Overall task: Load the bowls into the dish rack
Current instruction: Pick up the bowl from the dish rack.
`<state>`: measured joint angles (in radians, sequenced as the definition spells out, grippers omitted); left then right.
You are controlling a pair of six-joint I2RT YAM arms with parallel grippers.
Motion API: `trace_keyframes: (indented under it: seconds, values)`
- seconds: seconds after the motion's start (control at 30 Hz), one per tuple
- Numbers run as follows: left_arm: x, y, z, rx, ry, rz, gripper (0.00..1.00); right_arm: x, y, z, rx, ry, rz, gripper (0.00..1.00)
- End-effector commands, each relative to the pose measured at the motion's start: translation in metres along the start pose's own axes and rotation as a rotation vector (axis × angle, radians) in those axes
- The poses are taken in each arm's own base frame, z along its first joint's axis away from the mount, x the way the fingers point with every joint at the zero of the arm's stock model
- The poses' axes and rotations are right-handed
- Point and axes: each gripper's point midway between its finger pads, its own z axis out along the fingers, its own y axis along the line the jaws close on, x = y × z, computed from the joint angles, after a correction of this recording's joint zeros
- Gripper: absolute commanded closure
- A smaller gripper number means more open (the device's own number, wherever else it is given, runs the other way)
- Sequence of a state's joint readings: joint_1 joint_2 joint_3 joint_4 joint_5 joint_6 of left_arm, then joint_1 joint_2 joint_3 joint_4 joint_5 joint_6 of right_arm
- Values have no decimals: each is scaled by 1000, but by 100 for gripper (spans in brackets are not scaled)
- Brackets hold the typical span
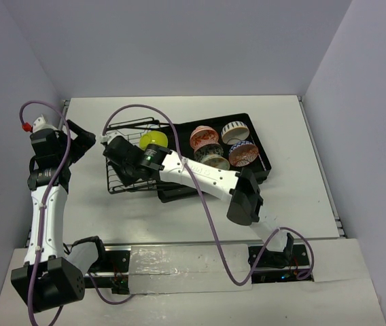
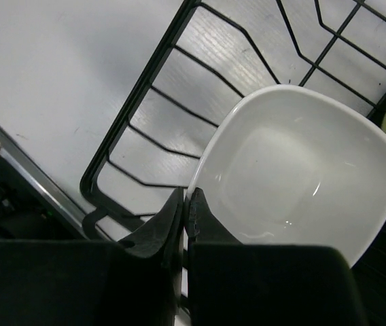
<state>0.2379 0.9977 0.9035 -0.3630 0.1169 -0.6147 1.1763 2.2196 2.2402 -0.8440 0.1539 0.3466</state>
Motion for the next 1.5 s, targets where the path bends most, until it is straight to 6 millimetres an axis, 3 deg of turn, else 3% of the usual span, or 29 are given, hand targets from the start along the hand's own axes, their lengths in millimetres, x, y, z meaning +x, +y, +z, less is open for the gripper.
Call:
trace_keyframes:
  seconds: [0.0,0.13,0.17,0.27,0.3,0.37,0.4,0.47,0.5,0.57,0.6,0.87,0.97,1.0,1.07,1.1,1.17,1.2,1.43,1.47]
  values:
    - [-16,-13,-6,53,-51,1,1,26,19,-38,-65,84,-16,100]
    - [-17,-13,-6,51,-56,2,1,3,28,-62,-136,-25,13,100]
    - [-17,-13,-6,51,-56,2,1,9,25,-59,-153,-12,28,100]
    - [-17,-13,-7,51,-58,4,1,0,28,-67,-207,-73,67,100]
    - [-17,-13,-7,51,-58,4,1,-11,32,-71,-253,-126,83,100]
    - [-17,-13,-7,55,-57,4,1,-5,24,-75,-270,-148,119,100]
    - [-17,-14,-7,57,-56,4,1,-16,21,-77,-292,-198,147,100]
    - [-16,-13,-6,55,-53,4,1,-6,11,-80,-302,-200,203,100]
    - [-16,-13,-6,56,-53,4,1,-16,10,-84,-330,-248,222,100]
    - [-16,-14,-6,60,-52,4,1,-9,0,-88,-353,-259,268,100]
    - [-17,-14,-6,59,-54,5,1,-17,-1,-94,-375,-302,280,100]
    - [-16,-14,-6,60,-54,11,1,-21,-29,-126,-437,-438,385,100]
    - [-17,-14,-7,61,-55,11,1,-20,-38,-127,-463,-465,415,100]
    - [-17,-14,-7,61,-55,13,1,-8,-43,-124,-470,-451,448,100]
    - [-17,-14,-6,62,-56,13,1,-11,-49,-128,-521,-493,473,100]
    - [-16,-14,-6,60,-54,14,1,0,-52,-123,-527,-473,503,100]
    - [-16,-14,-6,63,-52,12,1,-1,-57,-124,-545,-501,515,100]
    - [-15,-14,-5,62,-49,14,1,7,-59,-119,-542,-490,524,100]
    - [-15,-14,-6,65,-49,14,1,13,-65,-119,-571,-570,577,100]
    - [-15,-14,-5,65,-47,14,1,7,-66,-128,-596,-621,583,100]
